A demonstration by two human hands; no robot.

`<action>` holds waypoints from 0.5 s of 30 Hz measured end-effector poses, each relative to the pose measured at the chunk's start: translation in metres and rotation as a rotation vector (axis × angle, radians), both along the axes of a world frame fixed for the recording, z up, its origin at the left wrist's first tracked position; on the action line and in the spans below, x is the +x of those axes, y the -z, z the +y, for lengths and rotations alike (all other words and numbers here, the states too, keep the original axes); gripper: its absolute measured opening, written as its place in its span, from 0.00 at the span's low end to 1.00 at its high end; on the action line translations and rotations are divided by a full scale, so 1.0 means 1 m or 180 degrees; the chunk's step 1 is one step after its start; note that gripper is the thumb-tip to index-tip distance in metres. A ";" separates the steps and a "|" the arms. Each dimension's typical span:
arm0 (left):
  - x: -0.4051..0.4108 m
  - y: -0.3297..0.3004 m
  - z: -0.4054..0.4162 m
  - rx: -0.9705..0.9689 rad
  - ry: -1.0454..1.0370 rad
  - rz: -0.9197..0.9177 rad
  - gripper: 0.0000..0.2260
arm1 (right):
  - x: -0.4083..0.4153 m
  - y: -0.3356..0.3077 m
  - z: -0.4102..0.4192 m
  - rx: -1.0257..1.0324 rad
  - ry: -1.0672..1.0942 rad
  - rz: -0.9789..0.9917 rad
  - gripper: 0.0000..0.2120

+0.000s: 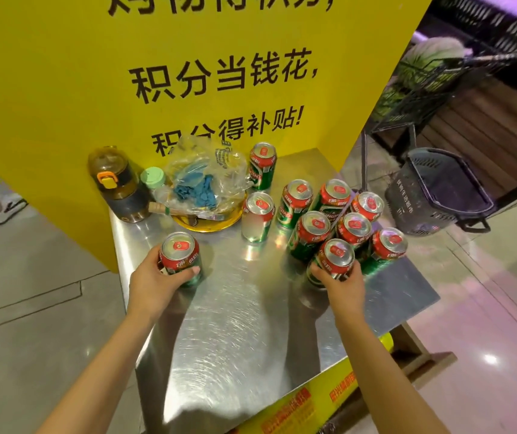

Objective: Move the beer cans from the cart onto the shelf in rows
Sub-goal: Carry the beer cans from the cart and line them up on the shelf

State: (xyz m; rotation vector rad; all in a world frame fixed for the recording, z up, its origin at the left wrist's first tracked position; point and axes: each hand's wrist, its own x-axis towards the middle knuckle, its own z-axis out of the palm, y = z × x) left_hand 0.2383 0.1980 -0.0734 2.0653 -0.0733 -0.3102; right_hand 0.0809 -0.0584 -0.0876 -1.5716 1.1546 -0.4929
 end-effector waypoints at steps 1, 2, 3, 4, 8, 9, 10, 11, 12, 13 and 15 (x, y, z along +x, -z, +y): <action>-0.007 -0.003 0.006 -0.0039 -0.0008 0.0044 0.28 | -0.004 -0.001 0.002 0.0089 -0.0109 -0.0087 0.31; -0.015 -0.007 0.012 -0.0105 -0.0016 0.0077 0.27 | -0.008 -0.003 0.005 0.0173 -0.0206 -0.0190 0.30; -0.023 -0.012 0.019 -0.0177 -0.0028 0.0106 0.26 | -0.013 -0.006 0.010 0.0220 -0.0299 -0.0297 0.29; -0.031 -0.018 0.026 -0.0240 -0.0036 0.0137 0.25 | -0.019 -0.010 0.016 0.0260 -0.0386 -0.0381 0.28; -0.061 -0.040 0.064 -0.0477 -0.0115 0.0282 0.25 | -0.038 -0.026 0.051 0.0366 -0.0635 -0.0612 0.29; -0.068 -0.046 0.075 -0.0571 -0.0164 0.0297 0.24 | -0.041 -0.032 0.063 0.0400 -0.0697 -0.0662 0.30; -0.075 -0.051 0.087 -0.0666 -0.0225 0.0310 0.24 | -0.043 -0.038 0.076 0.0439 -0.0785 -0.0724 0.29; -0.082 -0.056 0.101 -0.0751 -0.0284 0.0318 0.23 | -0.044 -0.045 0.092 0.0473 -0.0912 -0.0794 0.29; -0.089 -0.060 0.116 -0.0844 -0.0352 0.0317 0.22 | -0.043 -0.052 0.109 0.0522 -0.1029 -0.0849 0.30; -0.097 -0.065 0.133 -0.0927 -0.0426 0.0310 0.22 | -0.041 -0.059 0.129 0.0589 -0.1139 -0.0900 0.31; -0.111 -0.074 0.172 -0.1060 -0.0608 0.0309 0.21 | -0.033 -0.067 0.173 0.0672 -0.1344 -0.0921 0.36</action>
